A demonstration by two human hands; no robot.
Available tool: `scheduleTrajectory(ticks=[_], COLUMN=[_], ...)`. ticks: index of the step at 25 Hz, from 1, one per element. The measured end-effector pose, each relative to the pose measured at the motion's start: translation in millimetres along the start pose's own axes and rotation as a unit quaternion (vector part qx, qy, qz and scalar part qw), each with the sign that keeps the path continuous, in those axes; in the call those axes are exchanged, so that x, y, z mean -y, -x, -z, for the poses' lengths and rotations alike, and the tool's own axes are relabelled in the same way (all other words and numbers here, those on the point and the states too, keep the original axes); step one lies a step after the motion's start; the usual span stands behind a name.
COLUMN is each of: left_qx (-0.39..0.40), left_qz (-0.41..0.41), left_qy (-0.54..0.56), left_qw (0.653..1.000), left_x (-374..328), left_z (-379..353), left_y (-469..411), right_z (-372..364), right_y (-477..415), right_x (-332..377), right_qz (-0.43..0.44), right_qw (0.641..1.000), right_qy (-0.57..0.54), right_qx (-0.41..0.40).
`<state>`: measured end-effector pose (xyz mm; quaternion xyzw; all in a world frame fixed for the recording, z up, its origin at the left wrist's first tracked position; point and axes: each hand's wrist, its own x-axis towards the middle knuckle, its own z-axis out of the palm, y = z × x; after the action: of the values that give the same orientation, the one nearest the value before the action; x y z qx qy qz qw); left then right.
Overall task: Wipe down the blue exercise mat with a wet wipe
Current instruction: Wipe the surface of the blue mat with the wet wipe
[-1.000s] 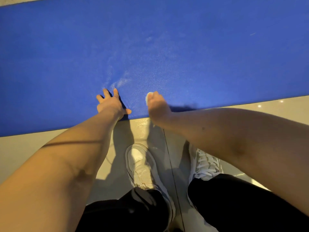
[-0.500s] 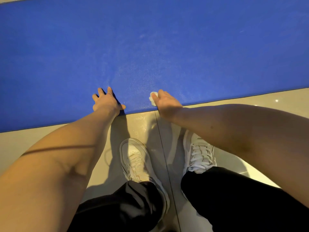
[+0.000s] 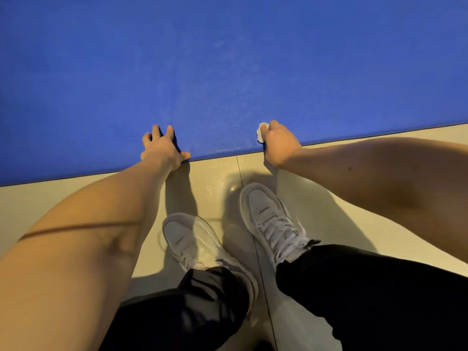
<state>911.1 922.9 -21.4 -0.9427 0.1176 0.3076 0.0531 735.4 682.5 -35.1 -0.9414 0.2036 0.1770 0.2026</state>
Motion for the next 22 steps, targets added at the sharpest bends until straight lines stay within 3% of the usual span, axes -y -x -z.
scheduleTrajectory(ticks=[3,6,13,16,19,22], left_qx=[0.000,-0.006,-0.004,-0.008,-0.006,-0.012], left_qz=[0.007,0.008,-0.005,-0.011,-0.009,-0.004], left_qy=[-0.035,-0.064,-0.085,-0.092,-0.095,-0.098], left_qw=[0.999,0.998,0.996,0.996,0.995,0.995], left_x=[-3.1,-8.4,-5.5,-2.4,-3.7,-5.1], left_z=[2.5,2.9,5.1,3.3,4.8,5.2], left_y=[-0.8,-3.1,-4.7,-4.2,-1.3,0.5], right_z=[-8.4,-24.2,-41.1,-51.1,-47.0,-29.1], right_y=[-8.2,-22.3,-44.3,-47.5,-40.1,-35.9], right_x=[19.3,46.2,112.3,122.8,105.6,73.4], right_qz=[0.069,0.127,0.243,0.254,0.327,0.340], right_qw=[0.996,0.990,0.966,0.967,0.945,0.936], right_qy=[-0.050,-0.059,-0.086,-0.030,0.009,0.082], right_qx=[0.018,-0.021,0.032,0.024,-0.027,0.028])
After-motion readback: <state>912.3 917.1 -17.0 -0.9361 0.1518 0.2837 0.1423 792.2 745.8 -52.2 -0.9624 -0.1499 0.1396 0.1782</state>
